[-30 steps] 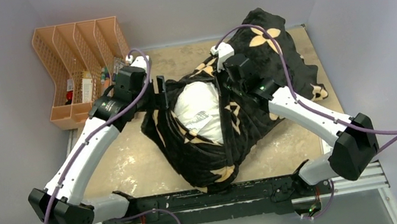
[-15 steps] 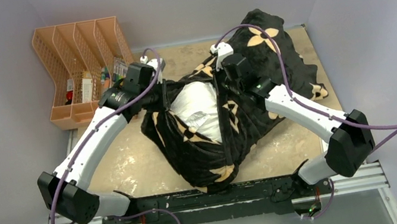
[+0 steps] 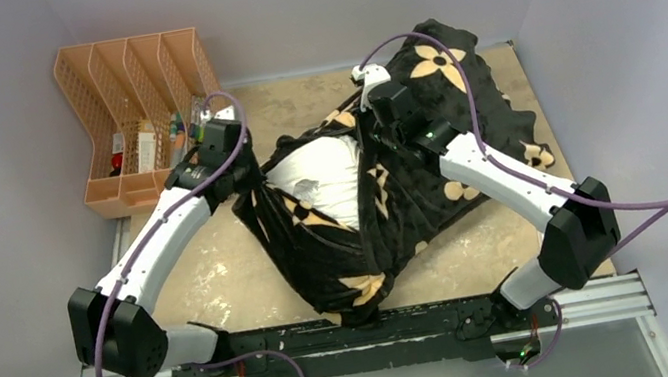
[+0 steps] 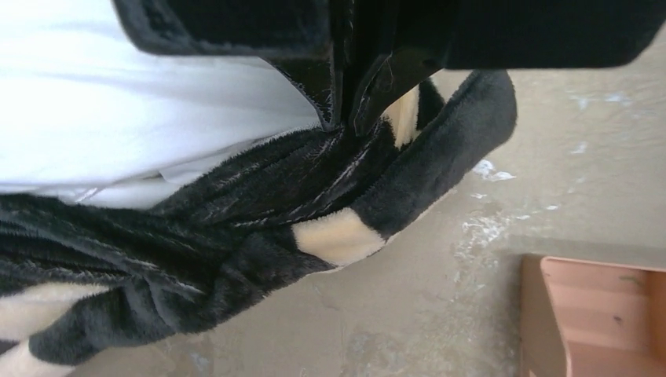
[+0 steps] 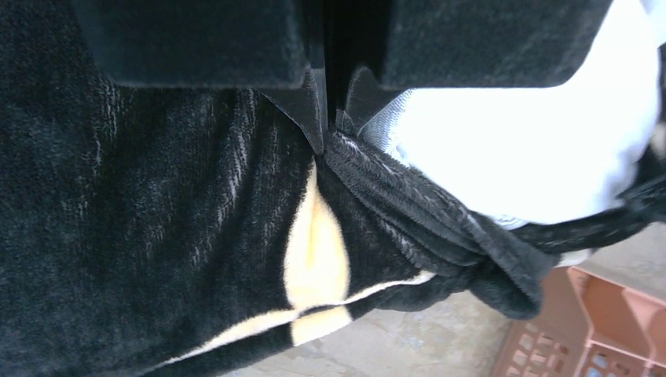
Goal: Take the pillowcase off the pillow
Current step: Remove the pillow from the pillowcase.
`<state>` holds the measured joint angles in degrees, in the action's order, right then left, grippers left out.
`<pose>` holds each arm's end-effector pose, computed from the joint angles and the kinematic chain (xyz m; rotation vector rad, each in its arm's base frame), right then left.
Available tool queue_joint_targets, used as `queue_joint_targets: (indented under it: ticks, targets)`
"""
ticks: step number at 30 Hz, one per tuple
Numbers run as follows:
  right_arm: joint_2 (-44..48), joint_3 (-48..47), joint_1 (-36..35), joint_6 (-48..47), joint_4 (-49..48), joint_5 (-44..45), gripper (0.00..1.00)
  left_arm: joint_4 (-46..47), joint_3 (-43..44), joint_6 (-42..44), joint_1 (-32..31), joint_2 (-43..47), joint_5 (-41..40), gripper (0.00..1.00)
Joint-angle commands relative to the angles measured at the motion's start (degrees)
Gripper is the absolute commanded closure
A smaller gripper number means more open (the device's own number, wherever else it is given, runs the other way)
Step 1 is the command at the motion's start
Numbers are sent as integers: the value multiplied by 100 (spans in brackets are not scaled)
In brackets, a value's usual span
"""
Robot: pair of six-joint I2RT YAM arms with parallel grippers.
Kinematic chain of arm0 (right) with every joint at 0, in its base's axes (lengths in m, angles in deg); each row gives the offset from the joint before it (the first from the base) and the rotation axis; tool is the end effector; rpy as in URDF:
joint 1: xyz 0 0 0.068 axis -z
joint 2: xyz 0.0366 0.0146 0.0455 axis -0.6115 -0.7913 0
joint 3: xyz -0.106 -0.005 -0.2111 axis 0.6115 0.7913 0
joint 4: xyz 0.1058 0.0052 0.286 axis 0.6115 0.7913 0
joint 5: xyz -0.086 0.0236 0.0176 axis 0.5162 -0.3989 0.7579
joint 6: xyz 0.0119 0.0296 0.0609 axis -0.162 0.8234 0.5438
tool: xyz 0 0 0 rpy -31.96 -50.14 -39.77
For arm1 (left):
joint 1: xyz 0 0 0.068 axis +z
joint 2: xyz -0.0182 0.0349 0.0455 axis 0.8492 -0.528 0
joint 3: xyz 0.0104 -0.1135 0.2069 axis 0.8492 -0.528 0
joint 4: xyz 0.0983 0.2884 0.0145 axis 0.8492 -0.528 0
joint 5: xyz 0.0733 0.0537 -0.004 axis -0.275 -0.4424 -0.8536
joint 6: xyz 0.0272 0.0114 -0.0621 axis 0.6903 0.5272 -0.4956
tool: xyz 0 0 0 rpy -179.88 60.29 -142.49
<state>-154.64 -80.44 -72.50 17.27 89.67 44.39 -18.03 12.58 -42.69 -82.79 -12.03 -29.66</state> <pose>0.3481 0.2293 0.2857 -0.2129 2.0005 0.3773 0.3277 -0.1380 0.2554 -0.2494 2.3981 -0.2120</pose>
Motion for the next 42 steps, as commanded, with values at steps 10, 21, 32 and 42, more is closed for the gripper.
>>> queue_joint_targets:
  ticks: [10, 21, 32, 42]
  targets:
    - [132, -996, 407, -666, 970, -1975, 84, 1778, -1334, -162, 1227, 849, 2621, 100]
    - [-870, -2989, -260, -1023, 1891, -2247, 51, 2635, -1349, -539, 1156, 1635, 3662, 100]
    - [-1828, -3683, -1252, -1530, 2541, -2102, 41, 2605, -1285, -556, 969, 1749, 3738, 100]
    - [-1984, -3257, -1257, -2122, 2944, -1383, 27, 2502, -1317, -502, 937, 1841, 3714, 100]
